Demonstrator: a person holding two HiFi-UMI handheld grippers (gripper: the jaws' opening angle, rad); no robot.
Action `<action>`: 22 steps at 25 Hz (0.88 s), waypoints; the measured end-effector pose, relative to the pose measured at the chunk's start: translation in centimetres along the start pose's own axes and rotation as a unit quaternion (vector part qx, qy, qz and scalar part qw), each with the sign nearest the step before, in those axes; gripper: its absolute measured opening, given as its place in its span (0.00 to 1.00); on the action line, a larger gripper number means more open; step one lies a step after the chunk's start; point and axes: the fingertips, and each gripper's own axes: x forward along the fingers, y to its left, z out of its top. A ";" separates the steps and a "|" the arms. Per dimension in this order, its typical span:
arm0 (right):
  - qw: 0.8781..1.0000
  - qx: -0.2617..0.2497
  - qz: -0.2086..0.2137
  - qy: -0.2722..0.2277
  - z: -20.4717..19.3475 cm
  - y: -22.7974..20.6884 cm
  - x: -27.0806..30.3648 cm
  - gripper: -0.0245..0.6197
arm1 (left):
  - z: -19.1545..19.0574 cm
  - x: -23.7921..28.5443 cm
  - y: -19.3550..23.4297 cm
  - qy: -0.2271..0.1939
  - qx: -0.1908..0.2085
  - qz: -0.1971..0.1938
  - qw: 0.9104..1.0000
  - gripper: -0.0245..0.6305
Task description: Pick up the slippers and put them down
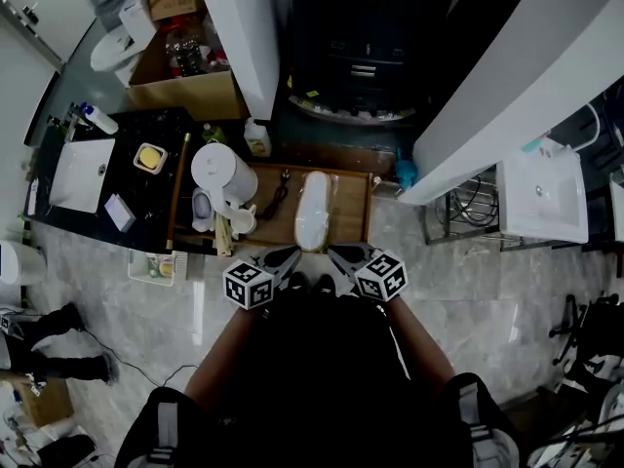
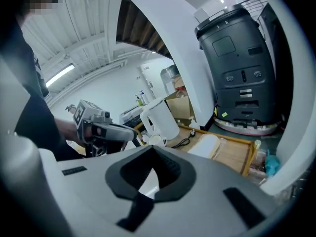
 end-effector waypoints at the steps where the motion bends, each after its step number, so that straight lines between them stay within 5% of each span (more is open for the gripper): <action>1: 1.000 -0.001 0.001 -0.001 0.0 0.1 0.0 0.05 | 0.0 0.0 -0.1 0.001 0.001 -0.001 1.000 0.06; 22: 1.000 -0.006 0.015 0.005 -0.9 0.7 -1.2 0.05 | -0.8 -0.1 -0.9 -0.001 -0.001 0.012 1.000 0.06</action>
